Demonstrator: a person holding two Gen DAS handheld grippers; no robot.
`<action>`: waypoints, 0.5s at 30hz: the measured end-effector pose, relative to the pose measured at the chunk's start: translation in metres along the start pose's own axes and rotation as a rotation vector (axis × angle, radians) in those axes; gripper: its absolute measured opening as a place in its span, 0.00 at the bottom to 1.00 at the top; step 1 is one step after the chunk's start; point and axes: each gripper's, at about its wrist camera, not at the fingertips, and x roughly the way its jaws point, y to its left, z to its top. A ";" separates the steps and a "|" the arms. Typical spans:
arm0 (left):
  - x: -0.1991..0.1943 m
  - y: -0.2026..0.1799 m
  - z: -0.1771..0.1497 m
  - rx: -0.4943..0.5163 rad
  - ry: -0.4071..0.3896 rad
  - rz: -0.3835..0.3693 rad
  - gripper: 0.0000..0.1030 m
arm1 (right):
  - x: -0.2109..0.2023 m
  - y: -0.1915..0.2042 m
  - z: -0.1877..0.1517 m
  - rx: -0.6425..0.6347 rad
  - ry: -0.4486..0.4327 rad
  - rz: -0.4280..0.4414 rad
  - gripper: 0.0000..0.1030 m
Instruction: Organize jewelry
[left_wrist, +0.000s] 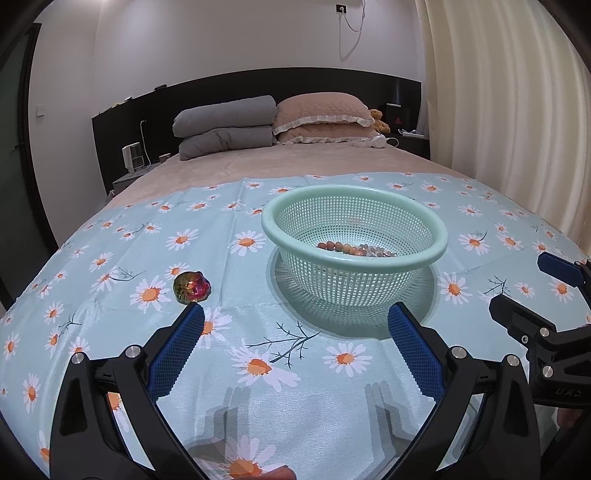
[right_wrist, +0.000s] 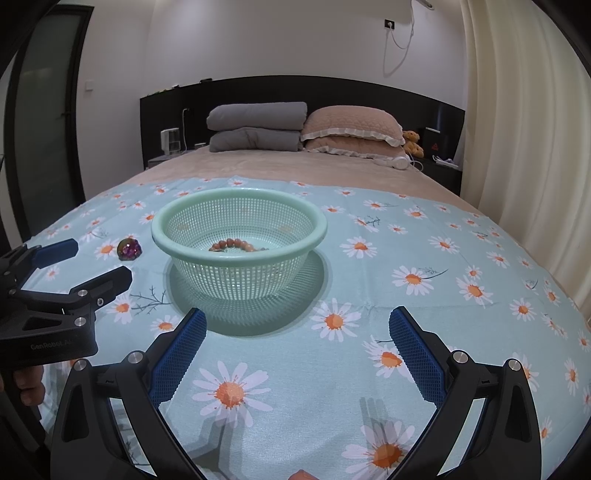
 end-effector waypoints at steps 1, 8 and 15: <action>0.000 0.000 0.000 0.003 -0.001 0.001 0.95 | 0.000 0.000 0.000 0.000 0.000 -0.001 0.93; -0.001 -0.004 -0.001 0.031 -0.005 0.009 0.95 | 0.000 -0.001 0.000 -0.003 0.003 -0.003 0.93; -0.001 -0.002 -0.001 0.026 -0.003 0.005 0.95 | 0.000 0.000 -0.001 -0.007 0.005 -0.004 0.93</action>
